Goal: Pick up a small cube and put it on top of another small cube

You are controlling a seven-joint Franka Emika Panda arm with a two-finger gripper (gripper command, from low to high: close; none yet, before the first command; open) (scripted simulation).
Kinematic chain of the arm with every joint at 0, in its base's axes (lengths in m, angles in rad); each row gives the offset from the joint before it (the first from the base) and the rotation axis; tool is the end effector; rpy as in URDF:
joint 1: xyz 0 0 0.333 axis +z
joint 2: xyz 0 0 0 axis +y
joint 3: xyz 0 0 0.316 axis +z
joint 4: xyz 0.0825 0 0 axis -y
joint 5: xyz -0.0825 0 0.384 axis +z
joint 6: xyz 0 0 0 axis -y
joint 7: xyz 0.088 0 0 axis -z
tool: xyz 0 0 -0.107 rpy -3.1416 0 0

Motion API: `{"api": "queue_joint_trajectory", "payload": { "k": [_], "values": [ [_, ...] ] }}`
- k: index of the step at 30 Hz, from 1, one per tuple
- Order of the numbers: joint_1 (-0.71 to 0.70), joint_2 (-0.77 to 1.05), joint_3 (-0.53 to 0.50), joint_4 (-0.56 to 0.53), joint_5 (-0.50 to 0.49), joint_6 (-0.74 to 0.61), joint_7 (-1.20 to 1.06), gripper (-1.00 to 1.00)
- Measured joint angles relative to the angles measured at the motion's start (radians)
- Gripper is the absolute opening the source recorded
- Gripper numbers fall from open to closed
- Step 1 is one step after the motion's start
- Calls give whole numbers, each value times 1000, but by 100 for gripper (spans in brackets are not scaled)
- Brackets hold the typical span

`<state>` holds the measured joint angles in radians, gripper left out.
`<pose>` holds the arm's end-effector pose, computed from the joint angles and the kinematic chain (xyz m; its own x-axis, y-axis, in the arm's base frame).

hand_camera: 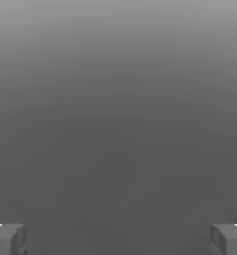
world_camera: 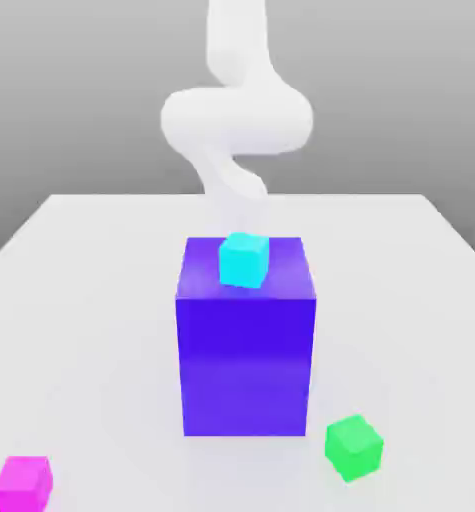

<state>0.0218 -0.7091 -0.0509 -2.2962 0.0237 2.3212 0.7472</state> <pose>0.3791 -0.0175 0.6819 0.5327 -0.7157 0.4517 -0.5170 -0.6978 -0.4959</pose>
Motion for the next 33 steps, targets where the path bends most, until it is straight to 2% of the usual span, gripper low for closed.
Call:
{"api": "queue_joint_trajectory", "payload": {
  "k": [9, 16, 23, 31, 33],
  "values": [
    [57, 330, -175, 14, 117, 77, -215, 0],
    [56, 586, -267, 26, 229, 132, -395, 0],
    [-12, 835, -293, 36, 306, 194, -550, 0],
    [-88, 1089, -324, 39, 285, 286, -653, 0],
    [-116, 1158, -300, 52, 305, 330, -679, 0]
  ]
}}
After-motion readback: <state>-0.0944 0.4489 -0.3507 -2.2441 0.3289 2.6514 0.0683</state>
